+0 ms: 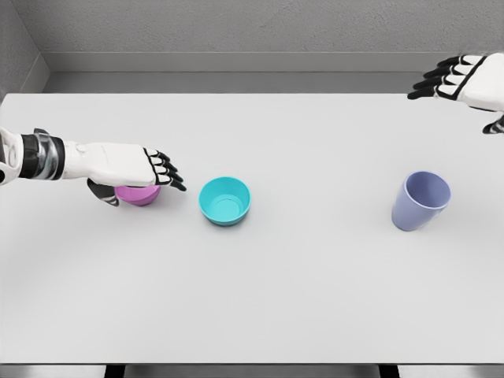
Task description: Stacking bowl and cup with both arms
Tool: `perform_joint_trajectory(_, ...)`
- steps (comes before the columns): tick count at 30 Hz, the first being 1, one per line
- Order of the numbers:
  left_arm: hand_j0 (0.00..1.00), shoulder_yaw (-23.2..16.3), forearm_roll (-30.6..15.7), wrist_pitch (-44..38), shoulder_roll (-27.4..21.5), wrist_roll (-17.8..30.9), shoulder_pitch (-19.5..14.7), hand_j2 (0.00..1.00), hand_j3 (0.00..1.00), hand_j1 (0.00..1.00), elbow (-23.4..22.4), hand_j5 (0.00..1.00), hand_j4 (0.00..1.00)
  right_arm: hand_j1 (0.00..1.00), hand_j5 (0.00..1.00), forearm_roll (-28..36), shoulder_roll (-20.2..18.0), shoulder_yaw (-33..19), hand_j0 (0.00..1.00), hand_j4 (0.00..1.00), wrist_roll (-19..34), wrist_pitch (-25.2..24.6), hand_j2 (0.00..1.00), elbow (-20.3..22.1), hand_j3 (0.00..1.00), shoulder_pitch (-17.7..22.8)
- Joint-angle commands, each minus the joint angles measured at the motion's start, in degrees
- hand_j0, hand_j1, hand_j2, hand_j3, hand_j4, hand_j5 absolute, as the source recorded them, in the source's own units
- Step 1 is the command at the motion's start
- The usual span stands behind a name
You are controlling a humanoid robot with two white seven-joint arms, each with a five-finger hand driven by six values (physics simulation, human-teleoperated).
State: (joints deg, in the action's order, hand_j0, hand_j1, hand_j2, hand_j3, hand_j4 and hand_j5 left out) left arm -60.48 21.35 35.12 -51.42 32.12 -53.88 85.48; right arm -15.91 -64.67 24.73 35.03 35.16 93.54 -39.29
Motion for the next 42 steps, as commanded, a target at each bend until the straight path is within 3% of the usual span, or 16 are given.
perform_joint_trajectory(1, 1.0, 0.0, -0.6, -0.1, -0.2, 0.1, 0.0, 1.0, 1.0, 1.0, -0.2, 1.0, 1.0, 1.0, 1.0, 0.1, -1.1, 1.1, 1.0, 1.0, 0.0, -0.2, 1.0, 0.1, 1.0, -0.1)
perform_joint_trajectory(5, 1.0, 0.0, -1.4, -0.1, -0.3, 0.1, 0.0, 1.0, 1.0, 1.0, -0.8, 1.0, 1.0, 1.0, 1.0, 0.0, -1.6, 4.4, 1.0, 1.0, 0.0, -0.2, 1.0, 0.9, 1.0, -0.1)
perform_joint_trajectory(9, 1.0, 0.0, -2.4, -0.1, -0.1, 0.1, -0.2, 1.0, 1.0, 1.0, -3.9, 1.0, 1.0, 1.0, 1.0, 0.0, -1.5, 4.4, 1.0, 1.0, 0.0, -0.2, 1.0, 1.4, 1.0, 0.0)
perform_joint_trajectory(15, 1.0, 0.0, -2.9, -0.1, 0.3, 0.1, -0.3, 1.0, 1.0, 1.0, -5.9, 1.0, 1.0, 1.0, 1.0, -0.2, -1.6, 4.1, 1.0, 1.0, 0.0, -0.2, 1.0, 2.7, 1.0, 4.6)
perform_joint_trajectory(42, 1.0, 0.1, -2.6, -0.1, 2.6, -0.1, -0.6, 1.0, 1.0, 1.0, -10.7, 1.0, 1.0, 1.0, 1.0, -0.2, -2.7, 5.0, 1.0, 1.0, 0.0, -0.2, 1.0, 4.0, 1.0, 6.2)
